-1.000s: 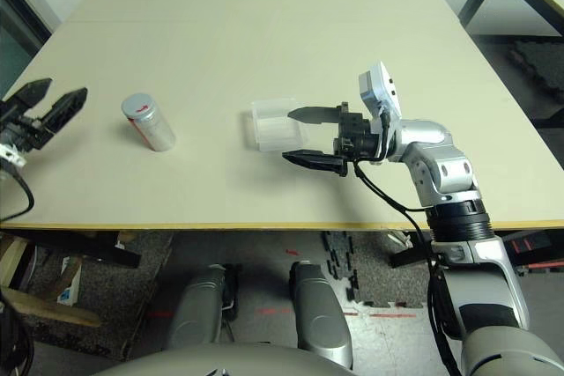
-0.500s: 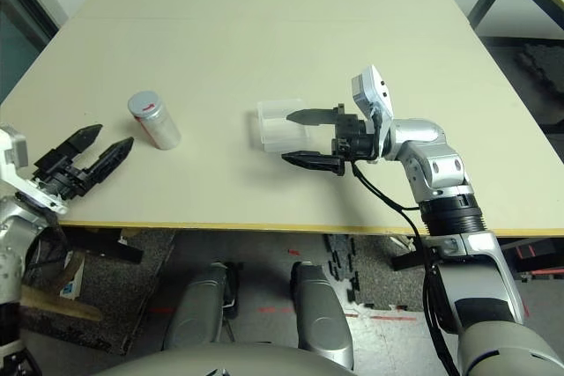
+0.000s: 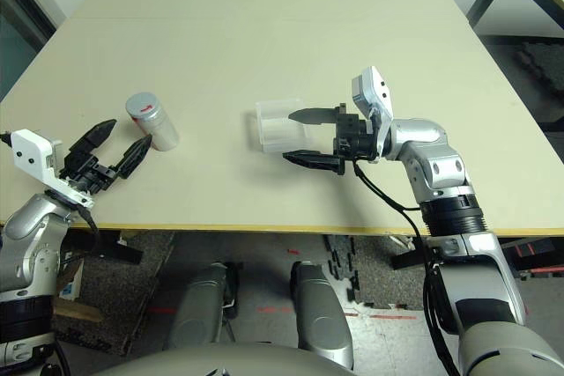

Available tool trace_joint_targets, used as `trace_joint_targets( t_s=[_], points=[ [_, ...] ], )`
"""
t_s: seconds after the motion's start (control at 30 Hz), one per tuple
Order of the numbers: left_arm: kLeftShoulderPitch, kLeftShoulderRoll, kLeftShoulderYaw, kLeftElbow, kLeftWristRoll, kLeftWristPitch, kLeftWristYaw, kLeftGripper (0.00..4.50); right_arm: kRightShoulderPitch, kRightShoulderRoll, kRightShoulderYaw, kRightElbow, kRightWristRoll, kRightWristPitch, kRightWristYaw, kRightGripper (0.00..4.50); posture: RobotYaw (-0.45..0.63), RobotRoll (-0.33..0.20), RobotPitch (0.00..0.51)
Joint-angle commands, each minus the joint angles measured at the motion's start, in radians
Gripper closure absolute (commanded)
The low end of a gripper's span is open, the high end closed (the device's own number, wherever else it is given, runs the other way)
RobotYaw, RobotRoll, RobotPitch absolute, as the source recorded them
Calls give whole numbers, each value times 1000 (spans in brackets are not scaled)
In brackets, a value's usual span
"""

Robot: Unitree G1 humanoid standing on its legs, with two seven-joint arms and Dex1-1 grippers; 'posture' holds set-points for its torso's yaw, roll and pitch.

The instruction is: Pour the medicine from the bottle into the box.

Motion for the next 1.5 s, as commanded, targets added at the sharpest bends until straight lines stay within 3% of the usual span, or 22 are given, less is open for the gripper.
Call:
trace_joint_targets(
  t_s=[0.03, 1.0, 1.5],
  points=[
    [-20, -15, -20, 42, 21, -26, 14, 46, 13, -8, -9, -12, -8, -10, -5, 0, -58, 0, 165],
    [-232, -93, -102, 328, 87, -115, 60, 46, 14, 27, 13, -36, -31, -37, -49, 0, -118, 0, 162],
    [-310, -86, -109, 430, 104, -146, 39, 46, 44, 25, 8, -76, -28, -23, -62, 0, -134, 0, 164]
  ],
)
